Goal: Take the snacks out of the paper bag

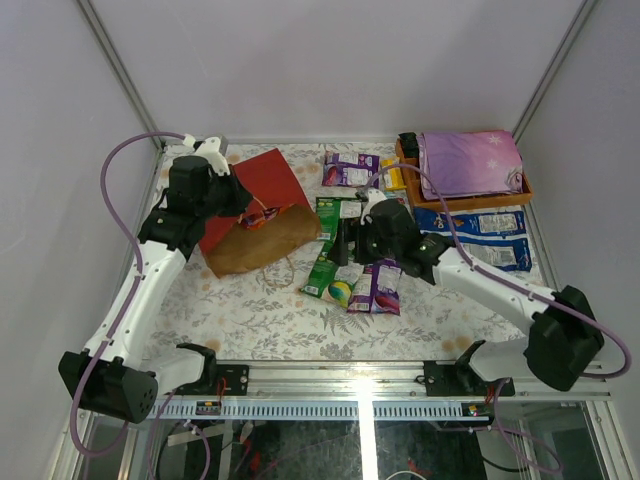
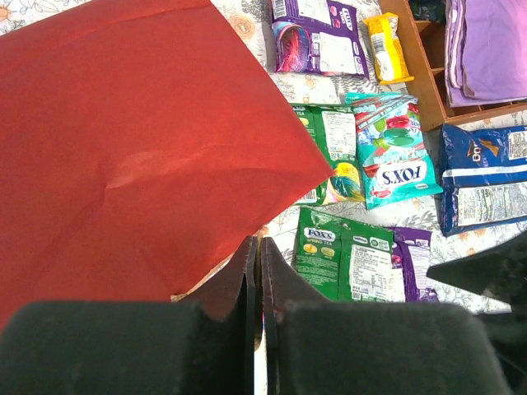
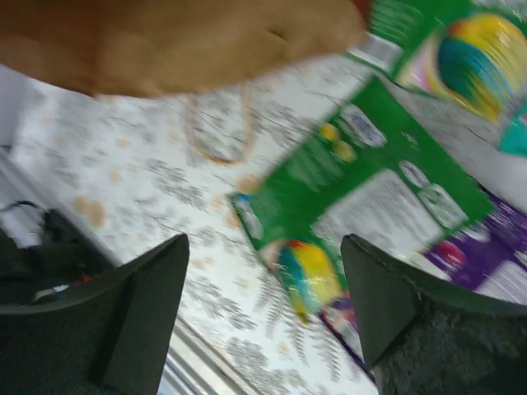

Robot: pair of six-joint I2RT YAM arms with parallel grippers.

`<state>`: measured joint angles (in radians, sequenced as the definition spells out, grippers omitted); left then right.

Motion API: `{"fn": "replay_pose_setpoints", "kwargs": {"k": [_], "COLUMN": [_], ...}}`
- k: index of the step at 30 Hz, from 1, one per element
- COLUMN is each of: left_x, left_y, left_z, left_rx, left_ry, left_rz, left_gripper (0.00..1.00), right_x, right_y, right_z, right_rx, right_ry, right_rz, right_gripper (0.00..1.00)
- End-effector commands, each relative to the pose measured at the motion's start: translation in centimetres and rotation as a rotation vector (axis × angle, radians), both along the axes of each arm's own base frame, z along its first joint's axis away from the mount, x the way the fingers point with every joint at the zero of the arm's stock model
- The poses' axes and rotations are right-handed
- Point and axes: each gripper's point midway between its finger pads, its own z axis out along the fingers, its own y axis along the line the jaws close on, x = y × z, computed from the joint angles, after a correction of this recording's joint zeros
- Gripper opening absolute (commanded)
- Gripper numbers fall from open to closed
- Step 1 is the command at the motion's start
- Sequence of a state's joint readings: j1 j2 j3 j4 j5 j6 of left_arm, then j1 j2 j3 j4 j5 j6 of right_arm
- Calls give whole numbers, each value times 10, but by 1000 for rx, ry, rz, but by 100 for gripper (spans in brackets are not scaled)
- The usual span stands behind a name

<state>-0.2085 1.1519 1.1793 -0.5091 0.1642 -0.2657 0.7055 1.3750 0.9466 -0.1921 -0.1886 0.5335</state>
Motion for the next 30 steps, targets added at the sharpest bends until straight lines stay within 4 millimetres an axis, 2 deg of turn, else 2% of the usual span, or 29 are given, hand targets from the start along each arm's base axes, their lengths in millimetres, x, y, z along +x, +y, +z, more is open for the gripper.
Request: {"fn": "replay_pose_setpoints", "kwargs": {"k": [1, 3, 5, 9, 12, 15, 17, 20, 21, 25, 30], "left_x": [10, 10, 11, 10, 8, 7, 6, 6, 5, 5, 5], "left_y": [5, 5, 6, 5, 5, 4, 4, 4, 3, 0, 0], "left_z": [19, 18, 19, 17, 19, 21, 23, 22, 22, 22, 22], "left_rx": [-3, -6, -7, -8, -11, -15, -19, -26, -29, -41, -48], "left_ry": [-58, -55, -56, -48, -50, -54, -58, -54, -52, -46, -45], "left_rz": [23, 26, 28, 25, 20, 15, 14, 11, 7, -6, -9], "left_gripper": [0, 0, 0, 0, 0, 0, 0, 0, 0, 0, 0], "right_x": [12, 4, 5, 32, 57, 81, 96, 118, 123, 146, 159], "right_y": [54, 84, 111, 164, 191, 215, 225, 234, 237, 239, 229], "right_z": [84, 85, 82, 63, 45, 34, 27, 3, 4, -27, -60], "right_rx": [301, 425, 551, 630, 669, 726, 776, 819, 841, 829, 809], "right_ry": [-262, -289, -266, -219, -194, -188, -190, -180, -173, -119, -51], "right_rz": [-141, -202, -230, -255, -318, -387, -437, -534, -559, -702, -838], "right_gripper": [81, 78, 73, 68, 64, 61, 61, 60, 59, 56, 54]}}
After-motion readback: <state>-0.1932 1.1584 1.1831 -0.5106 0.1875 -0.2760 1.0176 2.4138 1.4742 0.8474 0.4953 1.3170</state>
